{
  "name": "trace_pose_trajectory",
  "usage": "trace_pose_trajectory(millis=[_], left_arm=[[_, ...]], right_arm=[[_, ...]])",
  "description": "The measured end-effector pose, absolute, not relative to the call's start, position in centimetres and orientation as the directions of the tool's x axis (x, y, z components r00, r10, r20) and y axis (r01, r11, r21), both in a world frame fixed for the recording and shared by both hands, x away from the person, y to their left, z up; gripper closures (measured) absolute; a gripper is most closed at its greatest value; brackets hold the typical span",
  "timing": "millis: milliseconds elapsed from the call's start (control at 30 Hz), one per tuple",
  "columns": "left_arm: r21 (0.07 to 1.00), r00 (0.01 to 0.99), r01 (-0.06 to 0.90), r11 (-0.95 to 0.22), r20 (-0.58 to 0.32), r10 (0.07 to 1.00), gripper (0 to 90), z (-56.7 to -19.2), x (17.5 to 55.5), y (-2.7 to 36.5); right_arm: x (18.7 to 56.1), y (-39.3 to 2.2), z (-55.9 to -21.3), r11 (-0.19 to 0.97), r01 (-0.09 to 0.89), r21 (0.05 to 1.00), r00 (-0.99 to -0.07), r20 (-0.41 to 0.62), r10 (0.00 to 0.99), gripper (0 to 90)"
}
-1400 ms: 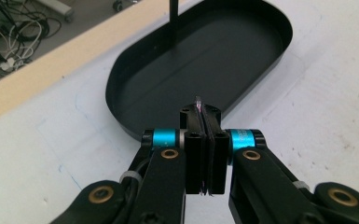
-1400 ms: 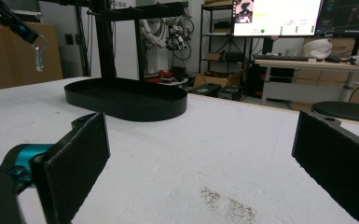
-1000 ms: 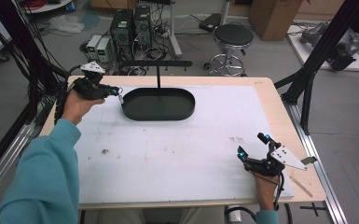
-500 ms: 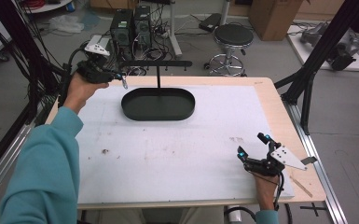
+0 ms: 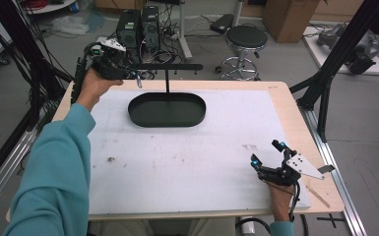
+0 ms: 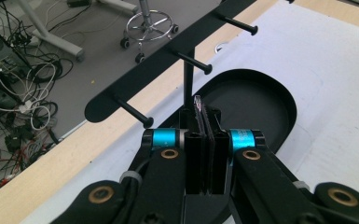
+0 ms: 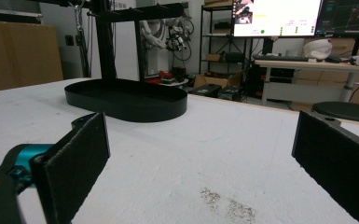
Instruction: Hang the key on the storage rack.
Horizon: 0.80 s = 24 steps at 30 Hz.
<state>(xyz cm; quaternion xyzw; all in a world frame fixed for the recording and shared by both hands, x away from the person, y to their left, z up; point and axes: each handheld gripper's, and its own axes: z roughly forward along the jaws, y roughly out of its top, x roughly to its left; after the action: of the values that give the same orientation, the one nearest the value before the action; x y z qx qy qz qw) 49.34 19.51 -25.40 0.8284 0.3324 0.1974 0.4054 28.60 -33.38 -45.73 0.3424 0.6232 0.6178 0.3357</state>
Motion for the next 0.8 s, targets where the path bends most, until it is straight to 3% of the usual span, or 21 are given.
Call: trace_pose_trajectory(millis=[800], left_arm=[[0.796,0.654,0.439,-0.417,0.035,0.755,88.2,-27.0,51.5,20.6]], right_arm=[[28.6,-33.3,-45.7,0.000,0.016,1.000,-0.540,0.009,0.841,3.3]])
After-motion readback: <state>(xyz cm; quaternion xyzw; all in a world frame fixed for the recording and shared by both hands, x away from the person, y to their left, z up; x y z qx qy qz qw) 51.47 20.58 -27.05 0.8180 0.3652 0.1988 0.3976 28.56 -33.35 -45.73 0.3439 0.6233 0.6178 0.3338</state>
